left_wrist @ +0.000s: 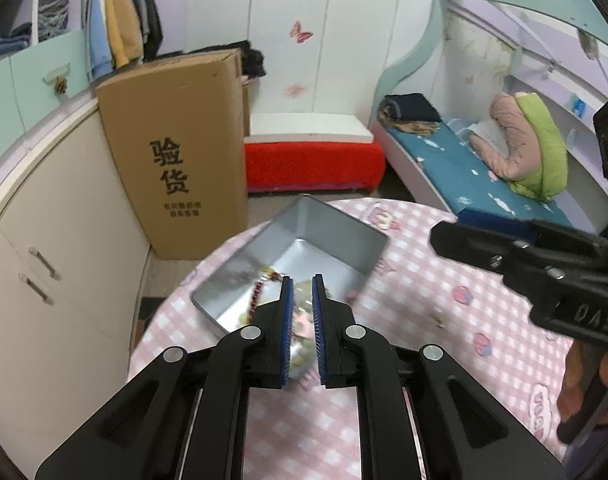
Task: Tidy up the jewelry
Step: 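Open both tools to drop the items into the grey box, then grasp the pink bunny charm with the left tool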
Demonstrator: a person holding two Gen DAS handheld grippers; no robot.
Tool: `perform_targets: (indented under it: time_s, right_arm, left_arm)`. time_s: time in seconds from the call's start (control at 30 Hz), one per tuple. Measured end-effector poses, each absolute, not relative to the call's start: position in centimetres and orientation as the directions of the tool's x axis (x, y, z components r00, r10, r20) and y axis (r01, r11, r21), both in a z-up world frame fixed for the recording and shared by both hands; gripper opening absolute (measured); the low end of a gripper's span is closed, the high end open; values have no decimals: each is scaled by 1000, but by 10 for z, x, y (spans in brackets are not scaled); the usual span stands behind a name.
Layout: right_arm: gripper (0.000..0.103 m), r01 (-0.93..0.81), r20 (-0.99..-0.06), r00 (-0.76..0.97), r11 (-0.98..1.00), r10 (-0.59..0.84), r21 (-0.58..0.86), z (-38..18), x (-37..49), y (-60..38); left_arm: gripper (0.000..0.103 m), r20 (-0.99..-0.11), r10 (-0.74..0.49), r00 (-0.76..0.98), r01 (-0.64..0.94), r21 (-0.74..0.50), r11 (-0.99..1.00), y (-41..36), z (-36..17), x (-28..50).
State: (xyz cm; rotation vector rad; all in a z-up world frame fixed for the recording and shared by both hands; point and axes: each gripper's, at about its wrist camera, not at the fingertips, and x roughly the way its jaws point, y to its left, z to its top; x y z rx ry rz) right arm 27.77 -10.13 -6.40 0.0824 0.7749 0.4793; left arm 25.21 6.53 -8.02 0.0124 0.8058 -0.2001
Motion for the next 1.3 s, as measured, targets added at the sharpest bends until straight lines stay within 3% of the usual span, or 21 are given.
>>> perform_targets:
  time_s: [0.03, 0.07, 0.1, 0.27, 0.6, 0.93, 1.07, 1.2, 1.3]
  right_arm:
    - [52, -380, -650, 625, 896, 432, 230, -63, 272, -108]
    - [52, -372, -649, 633, 901, 422, 222, -63, 265, -117]
    - [52, -366, -649, 635, 903, 419, 224, -63, 262, -124]
    - [52, -318, -670, 633, 919, 388, 233, -80, 239, -164]
    - [52, -256, -722, 574, 922, 387, 291, -129, 219, -206]
    - [52, -265, -730, 541, 909, 417, 322, -144, 218, -207]
    - [52, -258, -725, 552, 912, 411, 320, -144, 221, -206]
    - [52, -245, -719, 559, 911, 413, 333, -144, 224, -209]
    - [52, -249, -724, 554, 912, 411, 326, -145, 227, -206]
  left_arm:
    - [40, -711, -174, 681, 185, -63, 981, 63, -79, 247]
    - [68, -692, -167, 702, 181, -54, 982, 58, -77, 239]
    - [69, -664, -162, 730, 178, -43, 983, 53, -75, 230]
    - [69, -647, -189, 739, 234, -17, 972, 26, -82, 204]
    - [69, -726, -271, 631, 411, 16, 912, -20, -143, 182]
    - [68, -778, -238, 582, 403, 21, 915, -19, -173, 203]
    - [50, -797, -229, 559, 405, 21, 914, -19, -180, 212]
    - [44, -789, -221, 573, 404, 37, 914, -20, -183, 212]
    - [27, -785, -220, 579, 409, 46, 911, -20, -183, 210]
